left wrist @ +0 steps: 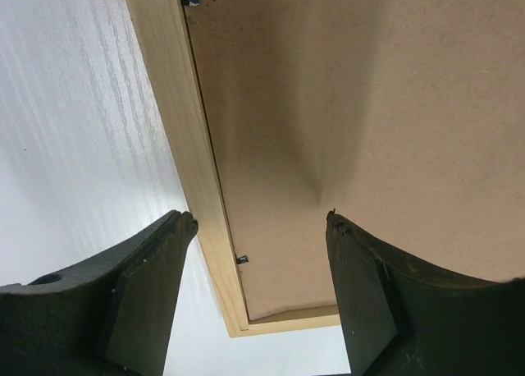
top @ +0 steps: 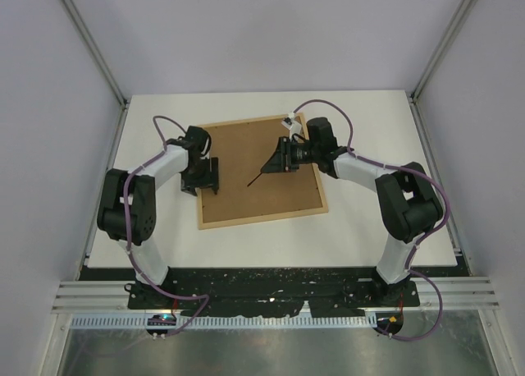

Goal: Take the photo out of the frame
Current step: Adjust the photo frame at the center of the board.

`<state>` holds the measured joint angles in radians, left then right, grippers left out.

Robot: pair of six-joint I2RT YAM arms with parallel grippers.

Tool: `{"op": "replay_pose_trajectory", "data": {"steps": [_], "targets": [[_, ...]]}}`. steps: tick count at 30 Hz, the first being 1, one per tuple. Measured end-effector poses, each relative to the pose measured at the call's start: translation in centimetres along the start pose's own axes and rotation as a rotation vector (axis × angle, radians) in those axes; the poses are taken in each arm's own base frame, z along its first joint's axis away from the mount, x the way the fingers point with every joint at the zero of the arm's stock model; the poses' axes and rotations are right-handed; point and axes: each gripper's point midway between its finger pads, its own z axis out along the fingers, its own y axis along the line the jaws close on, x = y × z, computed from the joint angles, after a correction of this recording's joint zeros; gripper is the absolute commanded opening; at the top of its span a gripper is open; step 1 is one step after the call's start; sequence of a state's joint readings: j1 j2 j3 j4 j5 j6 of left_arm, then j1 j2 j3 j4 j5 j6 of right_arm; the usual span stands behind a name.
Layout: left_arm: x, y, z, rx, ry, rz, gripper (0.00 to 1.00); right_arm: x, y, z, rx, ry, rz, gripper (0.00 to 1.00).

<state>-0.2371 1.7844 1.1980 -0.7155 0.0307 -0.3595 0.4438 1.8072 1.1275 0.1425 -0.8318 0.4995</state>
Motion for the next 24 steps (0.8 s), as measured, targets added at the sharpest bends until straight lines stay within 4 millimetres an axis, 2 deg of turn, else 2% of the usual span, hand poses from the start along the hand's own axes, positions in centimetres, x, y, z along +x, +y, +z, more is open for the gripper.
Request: {"op": "replay_pose_trajectory", "data": {"steps": [13, 17, 21, 24], "targets": [[-0.3, 1.3, 0.0, -0.100, -0.024, 0.019, 0.71, -0.1, 0.2, 0.0, -0.011, -0.001, -0.004, 0.08], [-0.7, 0.6, 0.0, -0.102, -0.005, 0.042, 0.70, -0.1, 0.2, 0.0, -0.011, -0.001, -0.003, 0.08], [-1.0, -1.0, 0.7, -0.094, 0.015, 0.097, 0.66, -0.1, 0.2, 0.0, -0.011, 0.000, 0.001, 0.08], [-0.9, -1.0, 1.0, -0.129, 0.035, 0.128, 0.64, 0.0, 0.2, 0.0, -0.010, 0.001, 0.002, 0.08]]}}
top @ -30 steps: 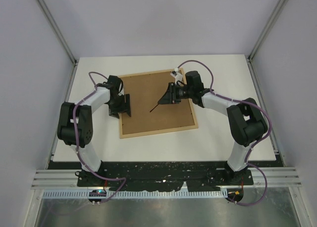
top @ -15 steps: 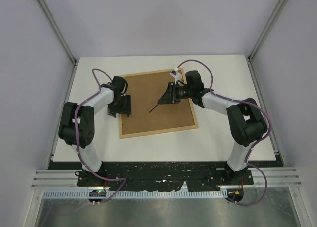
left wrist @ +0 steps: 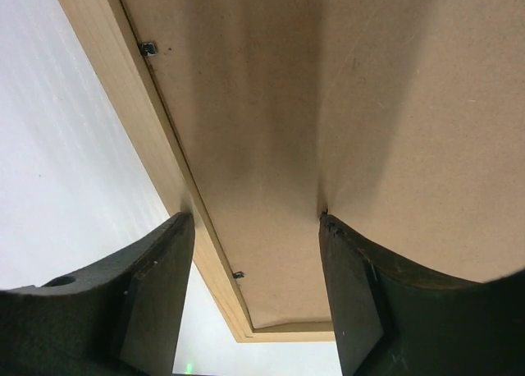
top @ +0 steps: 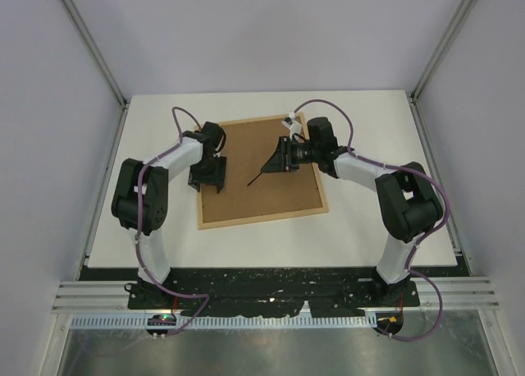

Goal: Take the photo out of the frame
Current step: Adjust the photo frame at the center of the board.

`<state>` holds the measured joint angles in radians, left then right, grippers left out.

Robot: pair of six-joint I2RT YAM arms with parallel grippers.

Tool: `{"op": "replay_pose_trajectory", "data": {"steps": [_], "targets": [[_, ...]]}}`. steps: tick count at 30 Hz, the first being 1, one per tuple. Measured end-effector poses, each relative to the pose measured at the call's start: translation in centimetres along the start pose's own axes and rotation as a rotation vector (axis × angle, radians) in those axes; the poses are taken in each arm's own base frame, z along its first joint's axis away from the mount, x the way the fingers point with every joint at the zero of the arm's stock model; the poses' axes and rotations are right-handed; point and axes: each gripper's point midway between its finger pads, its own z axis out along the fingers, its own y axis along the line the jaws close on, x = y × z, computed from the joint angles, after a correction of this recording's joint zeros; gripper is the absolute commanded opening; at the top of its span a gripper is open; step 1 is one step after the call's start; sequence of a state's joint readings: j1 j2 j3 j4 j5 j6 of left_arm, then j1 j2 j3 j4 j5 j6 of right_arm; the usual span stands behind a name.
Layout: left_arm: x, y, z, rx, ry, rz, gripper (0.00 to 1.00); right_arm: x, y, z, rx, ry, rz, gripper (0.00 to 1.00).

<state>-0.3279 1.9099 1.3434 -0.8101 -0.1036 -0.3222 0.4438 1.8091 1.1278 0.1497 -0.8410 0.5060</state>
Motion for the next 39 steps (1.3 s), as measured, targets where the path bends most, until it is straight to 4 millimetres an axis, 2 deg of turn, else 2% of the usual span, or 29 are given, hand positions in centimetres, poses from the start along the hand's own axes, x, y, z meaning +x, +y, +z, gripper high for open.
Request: {"op": "replay_pose_trajectory", "data": {"steps": [9, 12, 17, 26, 33, 39], "targets": [[0.1, 0.4, -0.4, -0.015, -0.015, 0.000, 0.63, 0.0, 0.0, -0.2, -0.009, 0.002, -0.005, 0.08], [0.8, 1.4, -1.4, -0.045, -0.038, -0.002, 0.64, -0.1, 0.4, -0.2, -0.028, 0.005, -0.004, 0.08], [0.1, 2.2, -2.8, -0.079, -0.098, 0.001, 0.63, -0.1, 0.8, -0.3, -0.049, 0.010, 0.006, 0.08], [1.2, 1.8, -0.3, -0.113, -0.017, 0.044, 0.61, 0.1, 0.8, -0.4, -0.059, 0.013, 0.008, 0.08], [1.4, -0.4, -0.3, -0.110, -0.015, 0.109, 0.62, 0.0, 0.5, -1.2, -0.061, 0.008, 0.008, 0.08], [1.4, -0.8, -0.2, -0.123, 0.027, 0.132, 0.59, -1.1, 0.0, -3.0, -0.050, -0.022, -0.005, 0.08]]}}
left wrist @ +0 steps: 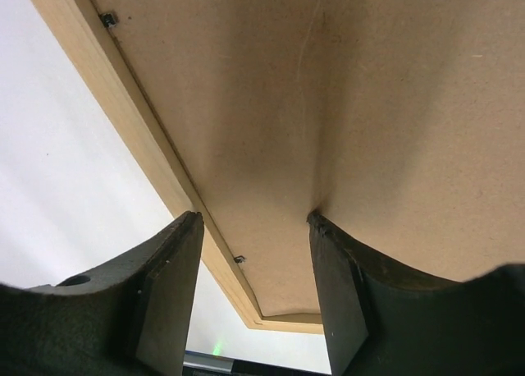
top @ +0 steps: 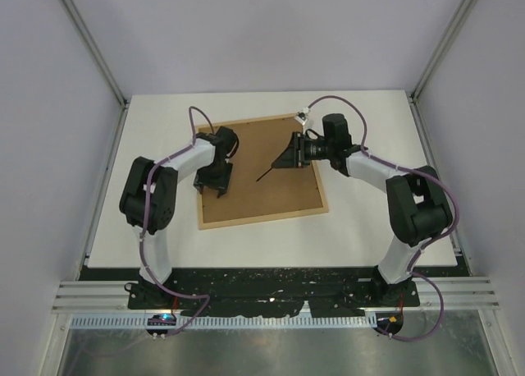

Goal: Take the photo out of the frame
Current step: Adjust the photo frame at the center of the board.

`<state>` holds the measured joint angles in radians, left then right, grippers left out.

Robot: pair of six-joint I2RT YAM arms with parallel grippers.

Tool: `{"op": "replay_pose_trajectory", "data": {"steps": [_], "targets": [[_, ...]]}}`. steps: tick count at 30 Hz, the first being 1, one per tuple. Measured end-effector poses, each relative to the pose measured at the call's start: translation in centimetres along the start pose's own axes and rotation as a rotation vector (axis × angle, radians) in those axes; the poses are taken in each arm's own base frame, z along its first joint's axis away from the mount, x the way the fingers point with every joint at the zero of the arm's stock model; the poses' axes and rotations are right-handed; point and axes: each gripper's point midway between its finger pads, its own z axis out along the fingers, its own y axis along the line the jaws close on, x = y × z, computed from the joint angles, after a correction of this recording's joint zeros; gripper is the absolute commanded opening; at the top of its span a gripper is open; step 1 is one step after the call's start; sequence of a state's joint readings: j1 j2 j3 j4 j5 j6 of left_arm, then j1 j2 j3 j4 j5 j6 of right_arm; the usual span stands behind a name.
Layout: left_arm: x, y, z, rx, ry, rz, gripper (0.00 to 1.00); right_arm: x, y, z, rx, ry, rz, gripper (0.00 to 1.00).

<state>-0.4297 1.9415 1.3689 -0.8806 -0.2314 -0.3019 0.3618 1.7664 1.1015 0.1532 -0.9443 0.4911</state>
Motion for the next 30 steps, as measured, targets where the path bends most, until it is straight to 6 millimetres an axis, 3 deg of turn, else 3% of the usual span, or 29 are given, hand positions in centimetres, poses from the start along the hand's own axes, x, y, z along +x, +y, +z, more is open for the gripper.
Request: {"op": "replay_pose_trajectory", "data": {"steps": [3, 7, 11, 16, 23, 30], "targets": [[0.0, -0.3, 0.0, 0.006, 0.022, 0.011, 0.57, -0.6, -0.9, -1.6, 0.034, -0.037, -0.006, 0.08], [-0.1, -1.4, -0.1, 0.008, 0.047, 0.059, 0.57, -1.4, -4.1, -4.4, 0.169, -0.112, -0.011, 0.08], [-0.3, -4.0, -0.4, 0.027, 0.059, 0.130, 0.56, -1.9, -7.1, -6.7, 0.315, -0.167, -0.023, 0.08], [-0.4, -7.3, -1.0, 0.087, 0.066, 0.187, 0.56, -0.9, -9.5, -8.1, 0.408, -0.166, -0.011, 0.08], [-0.1, -8.5, -1.4, 0.189, 0.033, 0.164, 0.61, 0.4, -9.4, -7.9, 0.361, -0.125, 0.009, 0.08], [1.1, -9.1, -2.2, 0.277, -0.045, 0.106, 0.65, 1.5, -7.7, -5.4, 0.268, -0.056, 0.000, 0.08]]}}
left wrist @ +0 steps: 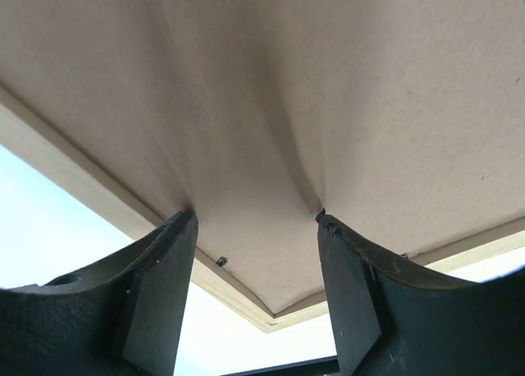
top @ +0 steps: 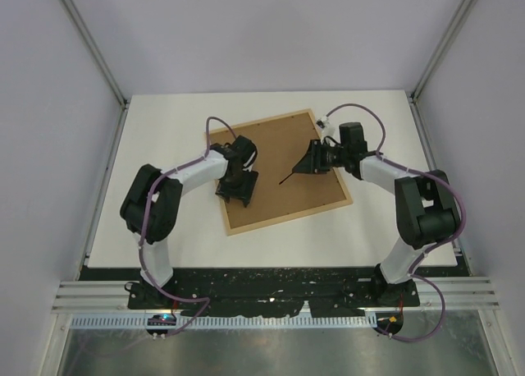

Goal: Take the photo out of the frame
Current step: Adjust the photo frame at the center of the board, then release the photo frame item from the photo frame.

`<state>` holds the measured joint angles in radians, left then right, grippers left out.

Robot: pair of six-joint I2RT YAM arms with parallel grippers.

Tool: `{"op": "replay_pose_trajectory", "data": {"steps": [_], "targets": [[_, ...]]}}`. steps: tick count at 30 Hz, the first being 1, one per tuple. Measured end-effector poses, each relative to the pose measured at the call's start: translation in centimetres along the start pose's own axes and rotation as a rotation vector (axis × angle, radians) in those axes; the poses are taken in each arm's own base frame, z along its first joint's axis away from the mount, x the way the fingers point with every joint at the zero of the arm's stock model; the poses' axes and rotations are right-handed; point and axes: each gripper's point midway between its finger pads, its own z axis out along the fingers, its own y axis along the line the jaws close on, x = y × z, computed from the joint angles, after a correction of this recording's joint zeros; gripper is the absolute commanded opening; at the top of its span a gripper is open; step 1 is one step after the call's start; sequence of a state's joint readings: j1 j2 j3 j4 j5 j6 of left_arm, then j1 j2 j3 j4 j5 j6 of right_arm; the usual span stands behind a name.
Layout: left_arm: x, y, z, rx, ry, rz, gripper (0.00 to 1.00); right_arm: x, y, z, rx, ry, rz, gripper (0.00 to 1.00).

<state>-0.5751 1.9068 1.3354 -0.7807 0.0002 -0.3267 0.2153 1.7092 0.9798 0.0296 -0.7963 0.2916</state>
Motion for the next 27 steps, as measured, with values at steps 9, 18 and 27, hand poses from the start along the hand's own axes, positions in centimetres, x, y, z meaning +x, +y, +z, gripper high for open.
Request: {"op": "replay_pose_trajectory", "data": {"steps": [9, 18, 27], "targets": [[-0.3, 2.4, -1.0, -0.006, -0.094, -0.140, 0.65, -1.2, 6.4, 3.5, -0.147, 0.039, -0.140, 0.08], [0.3, 4.3, -1.0, 0.014, -0.102, -0.244, 0.66, 0.8, 8.2, 8.3, -0.226, 0.160, -0.141, 0.08], [0.3, 4.5, 0.5, 0.042, -0.044, -0.302, 0.58, 3.6, 8.1, 11.3, -0.270, 0.267, -0.073, 0.08]]}}
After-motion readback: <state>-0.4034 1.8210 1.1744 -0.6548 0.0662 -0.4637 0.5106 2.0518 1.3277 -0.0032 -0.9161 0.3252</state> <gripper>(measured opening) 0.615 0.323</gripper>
